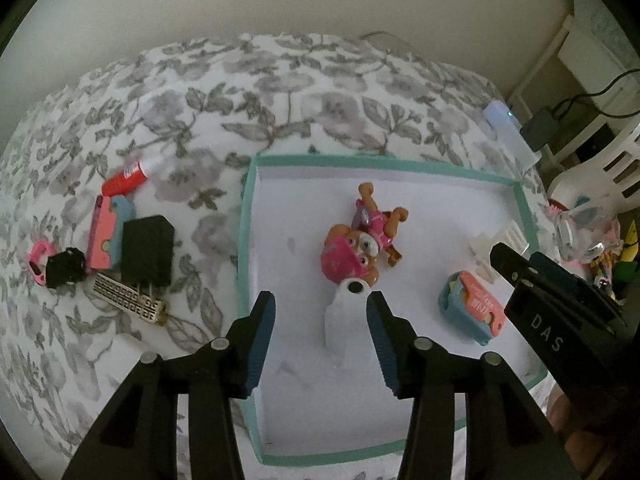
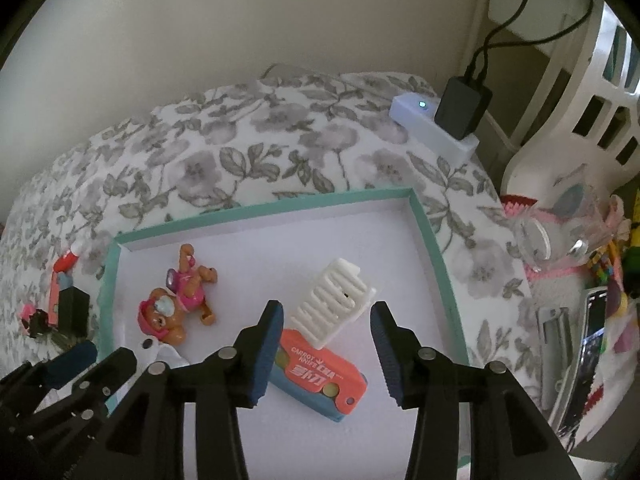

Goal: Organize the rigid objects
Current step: 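Carry the white bracelet and white hair clip over the tray, then open both tools to drop the bracelet and hair clip into the tray, then withdraw both tools from the tray toward the remaining objects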

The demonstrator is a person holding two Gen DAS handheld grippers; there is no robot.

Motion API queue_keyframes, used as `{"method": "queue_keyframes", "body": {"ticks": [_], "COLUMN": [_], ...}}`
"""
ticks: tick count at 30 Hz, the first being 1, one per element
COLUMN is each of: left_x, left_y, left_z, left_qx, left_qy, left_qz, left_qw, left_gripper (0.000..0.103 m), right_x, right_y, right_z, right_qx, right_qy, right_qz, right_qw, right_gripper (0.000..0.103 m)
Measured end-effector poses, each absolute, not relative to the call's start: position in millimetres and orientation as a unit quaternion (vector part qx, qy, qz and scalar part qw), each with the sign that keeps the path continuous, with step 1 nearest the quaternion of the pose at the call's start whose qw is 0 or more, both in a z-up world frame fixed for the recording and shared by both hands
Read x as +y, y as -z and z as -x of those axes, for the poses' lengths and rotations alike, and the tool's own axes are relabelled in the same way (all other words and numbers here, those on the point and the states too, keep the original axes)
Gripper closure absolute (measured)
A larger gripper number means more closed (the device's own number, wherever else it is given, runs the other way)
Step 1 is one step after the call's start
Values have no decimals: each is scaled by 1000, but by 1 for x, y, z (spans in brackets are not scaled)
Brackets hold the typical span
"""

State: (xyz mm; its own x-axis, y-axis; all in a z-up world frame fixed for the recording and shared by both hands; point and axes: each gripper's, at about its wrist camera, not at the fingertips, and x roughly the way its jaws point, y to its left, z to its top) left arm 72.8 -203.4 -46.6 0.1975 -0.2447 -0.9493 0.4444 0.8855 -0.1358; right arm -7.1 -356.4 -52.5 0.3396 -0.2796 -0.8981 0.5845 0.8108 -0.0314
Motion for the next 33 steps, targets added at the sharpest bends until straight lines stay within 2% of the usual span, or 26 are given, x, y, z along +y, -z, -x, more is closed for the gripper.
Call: {"method": "queue_keyframes", "body": {"ticks": [4,6,8,10,13,14,18,25,30,33], "left_x": [-199,-195,-190,-181,-171,-167,-154,-121,-102,-92], "left_y": [39,36,33,31,29,29,31,42,47,48], "left_z": [-76,-79,-83,-88,-94,-96,-105,-119,-125,-127], "left_qx": [581,576,572,568,562,561,562,577,583,582], "left_qy": [220,214,205,193,173,167,141,89,71,61], "left_qz": [-79,-76,-68,-56,-46,-44,-39,-21,-8,-2], "left_qw": [780,786,791,798,807,809,814,811,809,811], "left_gripper": [54,50,39,34,20,19,13,12,4,4], "right_x": [-353,-351,-349,-348,-345,-344,-339,-312,-293,-284], "right_y": [35,26,16,10,5,6,15,35,41,43], "right_z": [8,8,8,9,9,8,3,-12,-20,-24], "right_qx": [498,494,488,482,477,479,493,520,526,527], "right_qy": [258,259,258,253,249,249,240,211,197,197], "right_qz": [-149,-142,-137,-141,-143,-140,-140,-111,-89,-80], "right_qw": [814,818,823,827,831,830,825,820,822,823], "right_gripper": [54,54,51,47,43,40,39,37,32,20]}}
